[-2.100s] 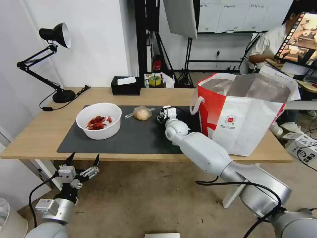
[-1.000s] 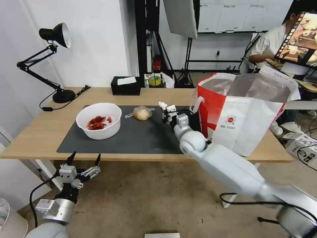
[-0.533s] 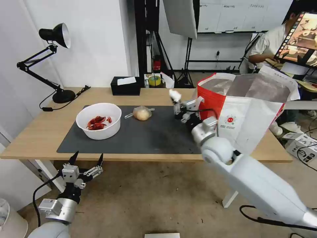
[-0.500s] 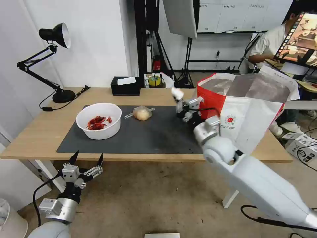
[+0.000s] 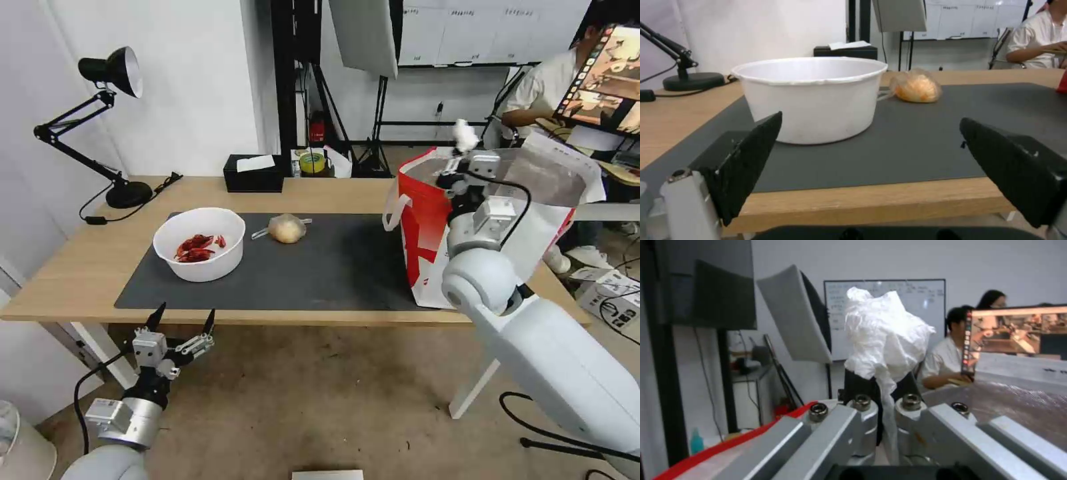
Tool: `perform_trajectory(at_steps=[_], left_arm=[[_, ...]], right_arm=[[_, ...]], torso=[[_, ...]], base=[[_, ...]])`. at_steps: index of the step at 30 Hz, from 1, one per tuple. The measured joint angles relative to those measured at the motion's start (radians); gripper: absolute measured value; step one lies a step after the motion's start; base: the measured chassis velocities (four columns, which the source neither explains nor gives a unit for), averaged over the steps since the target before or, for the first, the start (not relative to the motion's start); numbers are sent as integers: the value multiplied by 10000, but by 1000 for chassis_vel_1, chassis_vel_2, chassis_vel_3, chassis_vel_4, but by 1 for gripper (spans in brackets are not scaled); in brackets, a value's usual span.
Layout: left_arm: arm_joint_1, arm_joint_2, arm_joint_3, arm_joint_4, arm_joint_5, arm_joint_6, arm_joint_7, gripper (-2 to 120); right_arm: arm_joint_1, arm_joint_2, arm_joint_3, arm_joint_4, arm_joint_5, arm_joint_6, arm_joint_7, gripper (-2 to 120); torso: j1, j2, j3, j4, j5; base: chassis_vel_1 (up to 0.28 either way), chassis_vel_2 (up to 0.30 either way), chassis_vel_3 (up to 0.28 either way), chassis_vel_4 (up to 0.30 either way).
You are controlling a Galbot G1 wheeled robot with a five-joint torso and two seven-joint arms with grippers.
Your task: Pick up the trash from the table and place it into the takeout bag.
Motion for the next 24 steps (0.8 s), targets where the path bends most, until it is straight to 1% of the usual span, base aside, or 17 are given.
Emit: perform_trajectory(at_steps=[5,7,9,12,13,16,17,18,19,22,23,24], left_arm=[[31,86,33,-149,-25,171,-164,100],[32,105,32,-195,-40,201,-192,100],[30,110,25,-207,-42,201,-195,100],[57,130,-1,-237,-74,201,-195,100],[57,130,-1,-237,-74,201,-195,100],[76,121,-19,-376,-226,236,-232,100],[76,121,-19,-376,-226,236,-232,100],[73,118,-16,-395,-244,250,-235,100],[73,118,-16,-395,-244,250,-235,100],[63,113,13,-404,-250,261,-235,100],[63,113,13,-404,-250,261,-235,100],[62,113,13,-403,-250,261,-235,100]], right_arm=[[179,11,-55,-86,221,-157,153,0],[247,28,-64,-77,332,-386,230,0],[256,30,-64,-70,337,-424,237,2],[259,-12,-64,-64,348,-453,247,18],[259,-12,-64,-64,348,-453,247,18],[259,-92,-59,-60,418,-492,262,30],[259,-92,-59,-60,418,-492,262,30],[264,-105,-65,-65,431,-508,262,36],[264,-105,-65,-65,431,-508,262,36],[323,-121,-96,-89,450,-567,261,52],[323,-121,-96,-89,450,-567,261,52],[332,-128,-102,-91,457,-574,257,57]], torso=[[0,0,0,1,0],[0,0,0,1,0],[0,0,0,1,-1],[0,0,0,1,0],[0,0,0,1,0],[0,0,0,0,0],[0,0,0,0,0],[0,0,0,0,0],[0,0,0,0,0],[0,0,0,1,0],[0,0,0,1,0],[0,0,0,1,0]], base=[[0,0,0,0],[0,0,0,0],[0,0,0,0],[0,0,0,0],[0,0,0,0],[0,0,0,0],[0,0,0,0],[0,0,0,0],[0,0,0,0],[0,0,0,0],[0,0,0,0],[0,0,0,0]])
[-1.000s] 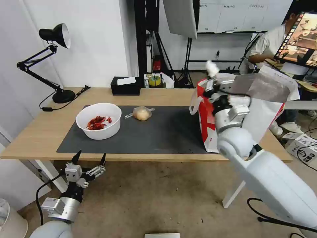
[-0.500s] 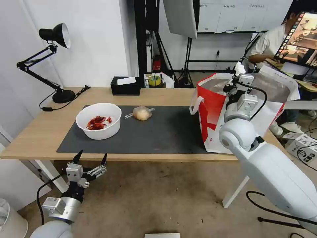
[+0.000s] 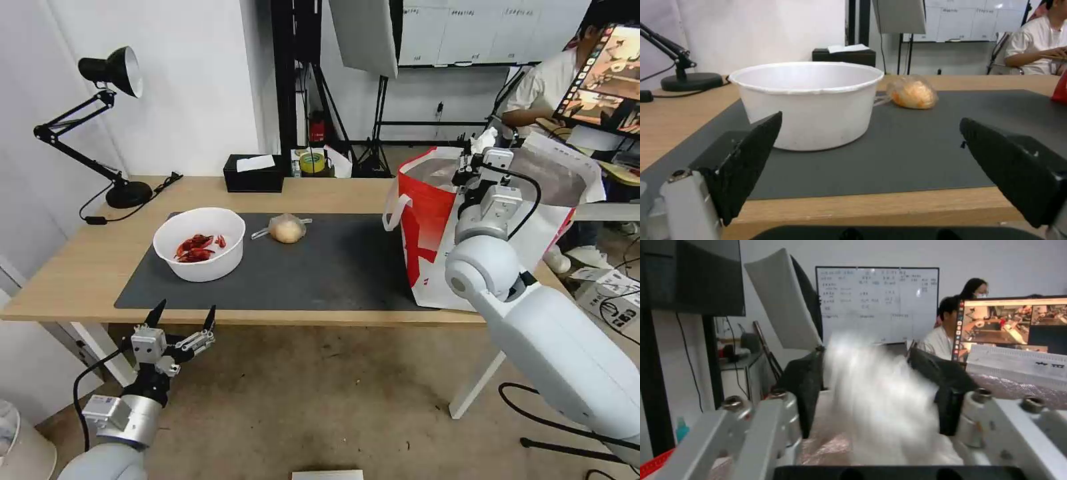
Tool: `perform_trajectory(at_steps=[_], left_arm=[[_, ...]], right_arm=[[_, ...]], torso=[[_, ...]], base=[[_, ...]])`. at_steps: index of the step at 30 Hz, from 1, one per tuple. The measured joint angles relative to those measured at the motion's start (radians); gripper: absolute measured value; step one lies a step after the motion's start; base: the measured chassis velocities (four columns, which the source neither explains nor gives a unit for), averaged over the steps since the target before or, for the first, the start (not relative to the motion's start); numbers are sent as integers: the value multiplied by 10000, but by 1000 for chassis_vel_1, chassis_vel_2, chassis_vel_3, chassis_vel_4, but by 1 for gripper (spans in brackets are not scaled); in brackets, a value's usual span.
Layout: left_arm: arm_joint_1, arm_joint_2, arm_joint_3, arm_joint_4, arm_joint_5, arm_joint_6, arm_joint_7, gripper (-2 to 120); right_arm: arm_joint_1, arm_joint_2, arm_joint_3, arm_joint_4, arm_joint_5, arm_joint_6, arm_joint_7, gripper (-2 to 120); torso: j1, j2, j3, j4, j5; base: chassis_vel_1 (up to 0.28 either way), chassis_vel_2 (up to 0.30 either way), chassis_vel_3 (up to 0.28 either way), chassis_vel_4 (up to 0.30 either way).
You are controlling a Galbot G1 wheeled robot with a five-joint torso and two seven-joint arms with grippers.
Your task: Pick up the trash from the table and place it into the takeout bag.
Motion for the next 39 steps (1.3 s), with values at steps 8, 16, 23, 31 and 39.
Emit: perform_trajectory(at_steps=[8,16,23,31,39], left_arm=[[-14,36,-3,29,7,0,0,100],[-84,121,-66,63,-5,-53,5,100],[-80,104,-120,73,-18,-122,10,100],[-40,13,-136,-8,33,-183,33,100],[-67,-107,-140,-83,65,-210,44,100]], right_arm=[[-17,-16,-14,35,49,-33,-81,87],[-5,-345,-7,510,643,497,-1395,100],[-334,-1018,59,1320,1537,1120,-4031,100],[-1975,-1804,641,2327,2530,1754,-7147,100],[-4324,-2293,1915,2889,2563,1740,-9200,100]], torso=[[0,0,0,0,0],[0,0,0,0,0],[0,0,-1,1,-1],[0,0,-1,1,0],[0,0,-1,-2,1]], base=[[0,0,0,0],[0,0,0,0],[0,0,0,0],[0,0,0,0],[0,0,0,0]])
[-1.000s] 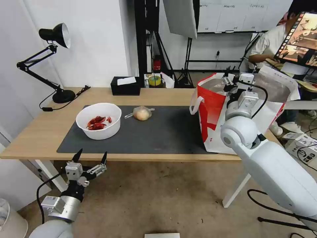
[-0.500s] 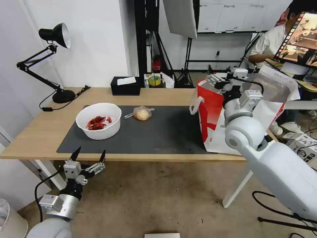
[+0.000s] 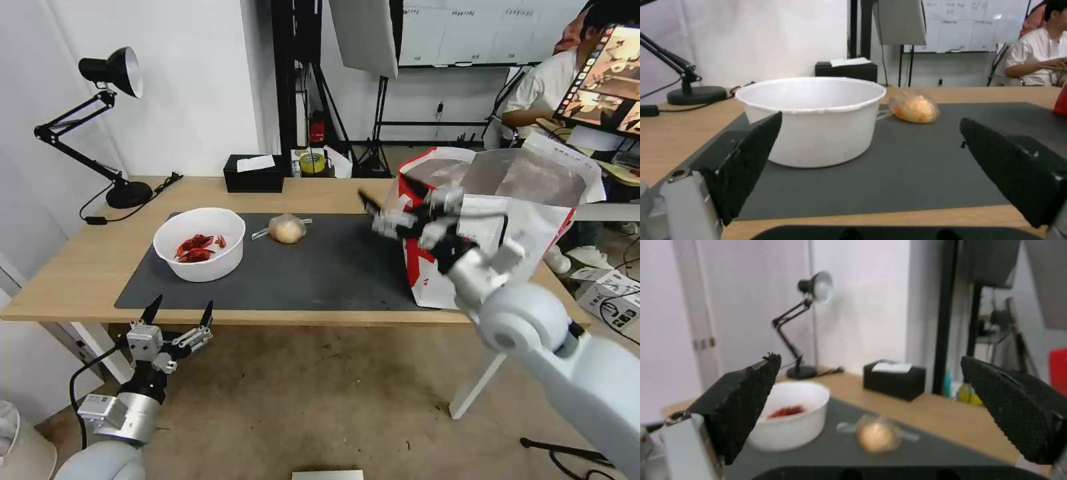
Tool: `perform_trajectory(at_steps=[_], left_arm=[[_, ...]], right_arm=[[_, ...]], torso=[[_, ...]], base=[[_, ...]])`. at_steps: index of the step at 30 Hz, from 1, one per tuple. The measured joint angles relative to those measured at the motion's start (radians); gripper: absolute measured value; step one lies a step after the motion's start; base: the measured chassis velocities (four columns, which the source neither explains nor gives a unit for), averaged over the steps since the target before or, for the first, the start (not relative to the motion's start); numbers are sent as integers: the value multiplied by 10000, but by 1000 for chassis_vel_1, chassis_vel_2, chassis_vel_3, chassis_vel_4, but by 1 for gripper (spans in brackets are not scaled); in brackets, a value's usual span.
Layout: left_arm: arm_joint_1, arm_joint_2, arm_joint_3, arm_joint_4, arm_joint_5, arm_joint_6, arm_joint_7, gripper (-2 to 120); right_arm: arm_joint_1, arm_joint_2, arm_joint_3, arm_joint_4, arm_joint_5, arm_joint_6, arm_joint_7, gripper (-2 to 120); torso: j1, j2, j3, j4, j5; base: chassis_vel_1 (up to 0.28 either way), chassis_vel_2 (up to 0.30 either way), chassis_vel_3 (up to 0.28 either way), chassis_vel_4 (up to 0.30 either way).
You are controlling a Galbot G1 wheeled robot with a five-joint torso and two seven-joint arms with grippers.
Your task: Pick up the trash from the table and place it into the takeout bag.
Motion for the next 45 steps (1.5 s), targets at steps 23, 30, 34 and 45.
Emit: perform_trajectory(at_steps=[23,30,34,45], left_arm=[[530,-96,-311,354,174,-358,557,100],[584,-135,-288,393,192,-366,558,100],[642,-168,-286,412,217,-409,560,100],[604,-177,-243,516,224,-455,563,100]], right_arm=[[-6341,1607,1659,-675,-3917,2836,519,100],[-6484,1839,1475,-825,-4142,2948,708,100],[-6424,1914,1333,-893,-4169,2948,759,100],[-6145,1879,1118,-939,-4171,2881,785,100]], torso=[[-1,1,0,0,-2],[0,0,0,2,-1],[0,0,0,2,-1],[0,0,0,1,-1]], base=[[0,0,0,0],[0,0,0,0],[0,0,0,0],[0,0,0,0]])
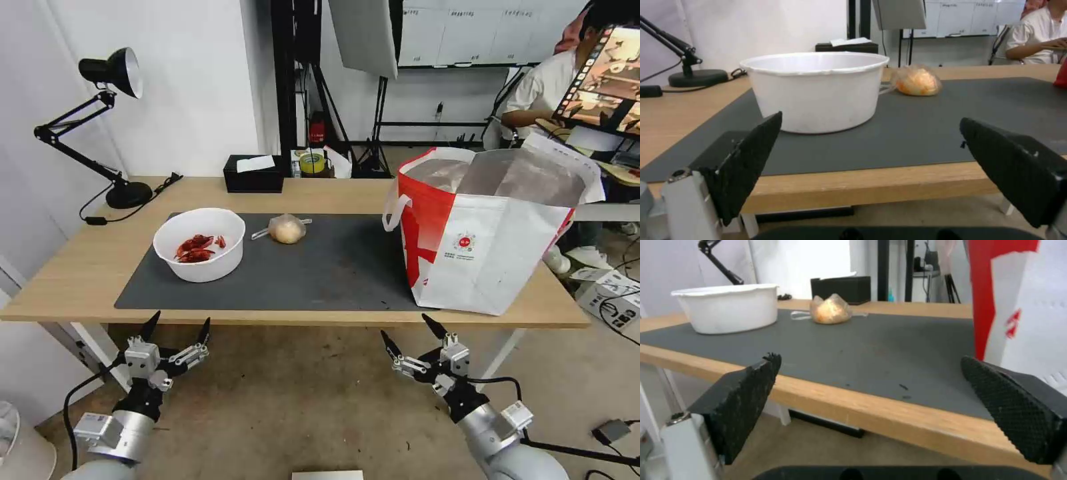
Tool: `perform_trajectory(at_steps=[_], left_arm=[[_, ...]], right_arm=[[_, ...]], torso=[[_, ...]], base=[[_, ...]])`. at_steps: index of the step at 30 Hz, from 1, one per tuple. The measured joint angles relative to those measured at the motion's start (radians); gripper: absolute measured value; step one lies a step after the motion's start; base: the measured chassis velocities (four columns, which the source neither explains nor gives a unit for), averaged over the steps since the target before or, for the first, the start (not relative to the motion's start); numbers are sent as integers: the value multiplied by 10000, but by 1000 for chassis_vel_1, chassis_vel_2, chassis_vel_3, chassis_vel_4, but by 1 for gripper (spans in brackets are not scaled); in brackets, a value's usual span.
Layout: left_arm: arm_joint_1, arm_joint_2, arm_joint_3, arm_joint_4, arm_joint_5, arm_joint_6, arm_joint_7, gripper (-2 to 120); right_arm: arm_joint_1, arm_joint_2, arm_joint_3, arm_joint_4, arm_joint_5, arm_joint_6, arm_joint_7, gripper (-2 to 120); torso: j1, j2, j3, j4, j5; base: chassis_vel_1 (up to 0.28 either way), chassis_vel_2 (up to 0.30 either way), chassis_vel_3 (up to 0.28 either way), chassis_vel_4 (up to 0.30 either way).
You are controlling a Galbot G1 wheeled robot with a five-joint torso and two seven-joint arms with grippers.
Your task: Pick up the trash from the table and place it into the takeout bag.
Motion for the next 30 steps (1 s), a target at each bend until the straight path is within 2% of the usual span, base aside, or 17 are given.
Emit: perform_trajectory(at_steps=[5,12,15,16,19,20,23,24,27,28,30], left_arm=[[-62,46,13,24,0,-9,0,100],[-194,76,74,42,-6,-7,-4,100],[-221,60,84,8,-7,13,-9,100],[-221,60,84,8,-7,13,-9,100],[-219,51,57,0,-7,23,-20,100],[-219,51,57,0,-7,23,-20,100],[-174,-1,-62,-33,-4,25,-29,100],[-174,-1,-62,-33,-4,25,-29,100],[-106,-116,-151,-44,8,26,-36,100],[-106,-116,-151,-44,8,26,-36,100],[-60,-176,-176,-44,37,26,-35,100]], right_arm=[[834,-277,-459,2,105,-229,139,100],[2903,-990,-1577,-35,779,-846,301,100],[4626,-1260,-2629,-260,1284,-1160,474,100],[4626,-1260,-2629,-260,1284,-1160,474,100],[6573,-1273,-3859,-706,1800,-1417,682,100],[6573,-1273,-3859,-706,1800,-1417,682,100],[8935,-856,-5448,-1576,2430,-1717,1000,100],[8935,-856,-5448,-1576,2430,-1717,1000,100],[10840,-56,-6698,-2674,2935,-1895,1322,100],[10840,-56,-6698,-2674,2935,-1895,1322,100],[11647,573,-7331,-3512,3180,-1954,1470,100]], torso=[[0,0,0,1,0],[1,0,2,2,0],[1,0,2,-1,-1],[1,0,2,-1,-1],[1,0,2,2,-2],[1,0,2,2,-2],[2,0,2,0,0],[2,0,2,0,0],[3,-1,2,4,-3],[3,-1,2,4,-3],[2,-1,1,2,-1]], base=[[0,0,0,0],[0,0,0,0],[0,0,0,0],[0,0,0,0],[0,0,0,0],[0,0,0,0],[0,0,0,0],[0,0,0,0],[0,0,0,0],[0,0,0,0],[0,0,0,0]])
